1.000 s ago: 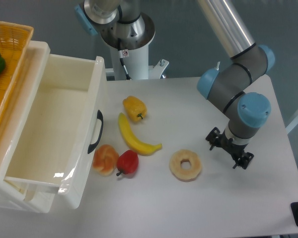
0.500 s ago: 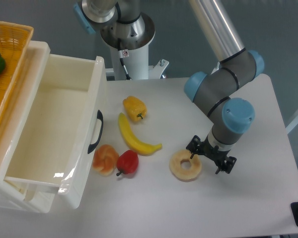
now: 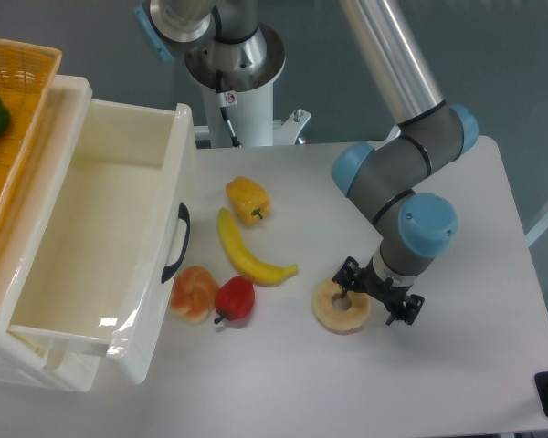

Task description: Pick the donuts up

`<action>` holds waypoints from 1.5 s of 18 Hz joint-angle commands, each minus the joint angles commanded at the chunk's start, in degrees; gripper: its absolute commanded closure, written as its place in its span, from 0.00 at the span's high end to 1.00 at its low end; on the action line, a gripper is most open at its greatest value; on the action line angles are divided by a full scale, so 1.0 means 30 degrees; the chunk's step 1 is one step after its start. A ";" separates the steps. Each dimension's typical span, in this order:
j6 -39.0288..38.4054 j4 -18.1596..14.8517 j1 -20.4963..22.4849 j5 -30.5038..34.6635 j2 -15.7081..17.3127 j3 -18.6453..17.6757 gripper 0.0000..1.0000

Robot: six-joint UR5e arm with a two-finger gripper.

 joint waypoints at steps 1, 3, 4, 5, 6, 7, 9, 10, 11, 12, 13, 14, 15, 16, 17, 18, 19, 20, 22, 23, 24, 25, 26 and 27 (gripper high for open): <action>-0.0029 -0.0029 0.0000 0.0000 -0.0029 0.0000 0.91; -0.0466 0.0000 0.0000 0.0000 -0.0029 0.0029 0.79; -0.0585 -0.0029 0.0000 0.0000 -0.0029 0.0087 0.73; -0.0586 -0.0029 0.0000 0.0000 -0.0029 0.0088 0.64; -0.0557 -0.0029 0.0000 -0.0029 -0.0029 0.0117 0.55; -0.0499 -0.0029 0.0029 -0.0029 -0.0029 0.0146 0.45; -0.0410 0.0000 0.0059 -0.0029 -0.0029 0.0146 0.27; -0.0410 0.0000 0.0030 0.0000 -0.0029 0.0175 0.21; -0.0468 0.0000 0.0029 0.0000 -0.0029 0.0205 0.19; -0.0440 0.0000 0.0029 0.0058 -0.0029 0.0205 0.18; -0.0439 -0.0029 0.0029 0.0059 -0.0087 0.0234 0.17; -0.0439 0.0000 0.0029 0.0088 -0.0146 0.0234 0.15; -0.0439 0.0000 0.0029 0.0088 -0.0146 0.0263 0.11; -0.0439 0.0000 0.0058 0.0088 -0.0117 0.0322 0.07; -0.0410 0.0000 0.0088 0.0088 -0.0088 0.0409 0.04; -0.0410 -0.0029 0.0117 0.0088 -0.0059 0.0526 0.00; -0.0410 -0.0058 0.0117 0.0146 -0.0088 0.0759 0.00; -0.0410 -0.0059 0.0117 0.0205 -0.0117 0.1052 0.00; -0.0381 -0.0088 0.0234 0.0235 -0.0088 0.1405 0.00; -0.0352 -0.0088 0.0263 0.0264 -0.0088 0.1580 0.00; -0.0323 -0.0146 0.0264 0.0322 -0.0059 0.1901 0.00; -0.0264 -0.0175 0.0351 0.0787 -0.0030 0.2223 0.00; -0.0003 -0.0205 0.0468 0.1574 0.0000 0.2488 0.00; 0.0725 -0.0234 0.0585 0.2133 0.0029 0.2722 0.00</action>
